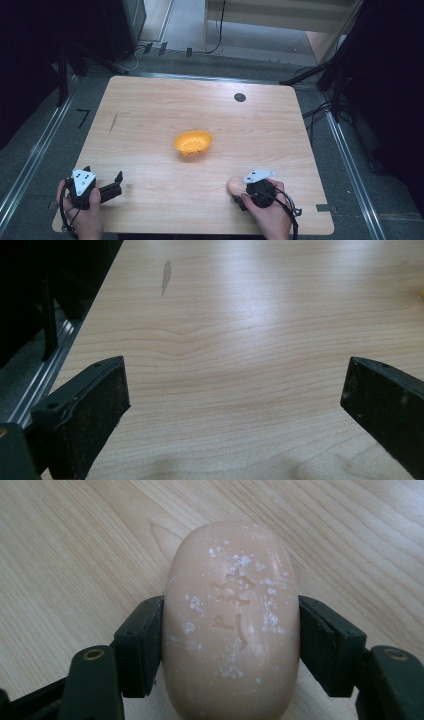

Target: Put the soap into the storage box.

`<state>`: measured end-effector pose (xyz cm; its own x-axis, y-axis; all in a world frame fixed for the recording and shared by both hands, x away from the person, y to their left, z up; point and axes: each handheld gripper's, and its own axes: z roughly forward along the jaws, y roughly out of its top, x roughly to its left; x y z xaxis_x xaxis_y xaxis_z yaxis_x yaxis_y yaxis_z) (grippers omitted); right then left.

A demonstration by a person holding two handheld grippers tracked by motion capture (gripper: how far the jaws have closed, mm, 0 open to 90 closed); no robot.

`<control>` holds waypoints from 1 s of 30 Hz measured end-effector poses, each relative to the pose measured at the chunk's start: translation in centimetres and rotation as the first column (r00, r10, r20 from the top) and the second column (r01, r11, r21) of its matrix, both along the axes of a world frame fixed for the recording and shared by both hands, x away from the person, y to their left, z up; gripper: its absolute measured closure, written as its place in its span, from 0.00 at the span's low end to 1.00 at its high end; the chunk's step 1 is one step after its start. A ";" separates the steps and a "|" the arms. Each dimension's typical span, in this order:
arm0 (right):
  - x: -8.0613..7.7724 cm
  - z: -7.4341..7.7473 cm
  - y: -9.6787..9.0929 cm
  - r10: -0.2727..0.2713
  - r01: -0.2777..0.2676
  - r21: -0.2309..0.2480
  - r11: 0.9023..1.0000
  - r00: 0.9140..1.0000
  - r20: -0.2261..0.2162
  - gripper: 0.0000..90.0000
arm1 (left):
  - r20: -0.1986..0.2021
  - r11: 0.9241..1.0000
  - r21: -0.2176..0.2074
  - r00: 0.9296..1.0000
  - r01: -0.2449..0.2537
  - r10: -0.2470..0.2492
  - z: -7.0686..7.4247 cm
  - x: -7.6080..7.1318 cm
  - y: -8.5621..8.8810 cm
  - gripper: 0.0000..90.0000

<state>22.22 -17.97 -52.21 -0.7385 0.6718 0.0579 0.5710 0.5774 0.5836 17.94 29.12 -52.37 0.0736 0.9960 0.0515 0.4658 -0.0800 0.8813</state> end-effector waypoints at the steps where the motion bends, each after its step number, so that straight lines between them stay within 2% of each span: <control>1: 0.0 0.1 0.0 0.011 -0.011 -0.002 1.000 1.000 0.005 0.37 | -0.001 1.000 0.001 1.000 0.000 0.000 0.0 0.0 0.0 0.00; 11: 0.9 1.2 0.7 0.089 -0.088 -0.026 0.996 0.996 0.024 0.37 | 0.001 1.000 -0.004 1.000 0.001 -0.001 0.0 0.0 0.0 0.00; 16: 1.6 1.8 1.3 0.158 -0.157 -0.039 0.987 0.987 0.028 0.37 | 0.002 1.000 -0.004 1.000 0.002 -0.002 0.0 0.0 0.0 0.00; 24: 2.8 2.2 1.5 0.181 -0.181 -0.019 0.983 0.983 0.027 0.37 | 0.002 1.000 -0.007 1.000 0.000 0.000 0.0 0.0 0.0 0.00; 29: 3.4 2.7 1.4 0.196 -0.195 -0.028 0.980 0.980 0.040 0.37 | 0.003 1.000 -0.007 1.000 0.000 0.000 0.0 0.0 0.0 0.00; 30: 3.7 2.8 1.5 0.220 -0.218 -0.031 0.975 0.974 0.050 0.37 | 0.004 1.000 -0.009 1.000 0.001 -0.001 0.0 0.0 0.1 0.00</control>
